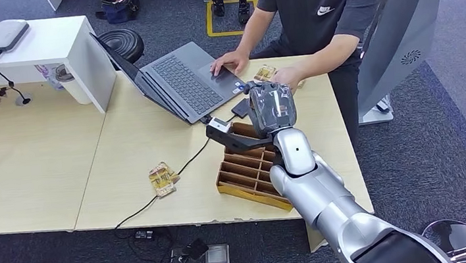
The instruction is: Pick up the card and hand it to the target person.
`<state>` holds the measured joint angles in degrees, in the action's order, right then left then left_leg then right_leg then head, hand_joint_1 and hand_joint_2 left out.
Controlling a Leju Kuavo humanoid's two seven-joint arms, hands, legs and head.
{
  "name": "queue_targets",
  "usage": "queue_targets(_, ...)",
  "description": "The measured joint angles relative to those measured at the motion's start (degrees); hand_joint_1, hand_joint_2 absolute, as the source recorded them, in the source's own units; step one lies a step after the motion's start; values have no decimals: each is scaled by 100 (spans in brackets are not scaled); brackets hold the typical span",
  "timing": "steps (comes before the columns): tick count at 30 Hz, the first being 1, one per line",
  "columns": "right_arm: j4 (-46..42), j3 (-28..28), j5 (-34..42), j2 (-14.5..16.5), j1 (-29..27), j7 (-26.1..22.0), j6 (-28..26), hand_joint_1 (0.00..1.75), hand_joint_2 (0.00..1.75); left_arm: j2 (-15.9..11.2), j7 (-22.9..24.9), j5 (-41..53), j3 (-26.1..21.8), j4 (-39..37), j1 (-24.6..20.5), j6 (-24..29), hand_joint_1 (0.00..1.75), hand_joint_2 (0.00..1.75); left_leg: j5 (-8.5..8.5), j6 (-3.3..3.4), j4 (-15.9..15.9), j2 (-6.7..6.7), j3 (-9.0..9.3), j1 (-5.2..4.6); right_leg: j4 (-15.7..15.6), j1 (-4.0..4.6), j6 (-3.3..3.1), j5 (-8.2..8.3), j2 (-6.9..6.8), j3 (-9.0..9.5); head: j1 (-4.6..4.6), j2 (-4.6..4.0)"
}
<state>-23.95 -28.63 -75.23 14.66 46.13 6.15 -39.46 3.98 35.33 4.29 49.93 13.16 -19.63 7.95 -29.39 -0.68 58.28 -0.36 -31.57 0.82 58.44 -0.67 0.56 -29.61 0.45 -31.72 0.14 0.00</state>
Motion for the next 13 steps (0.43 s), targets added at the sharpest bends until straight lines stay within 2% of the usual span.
queue_targets(7, -123, -63, -223, -53, -120, -133, -27, 0, 175, 2, -7, 40, 21, -4, -2, -133, 0, 0, 0, 0, 0, 0, 1, 0, 1, 0, 0, 0, 1, 0, -3, 0)
queue_targets(13, -763, 0, -332, -54, -484, -811, -40, 0, 175, -3, -7, -76, 22, -15, 23, -131, 0, 0, 0, 0, 0, 0, 0, 0, 1, 0, 0, 0, 1, 0, 1, 0)
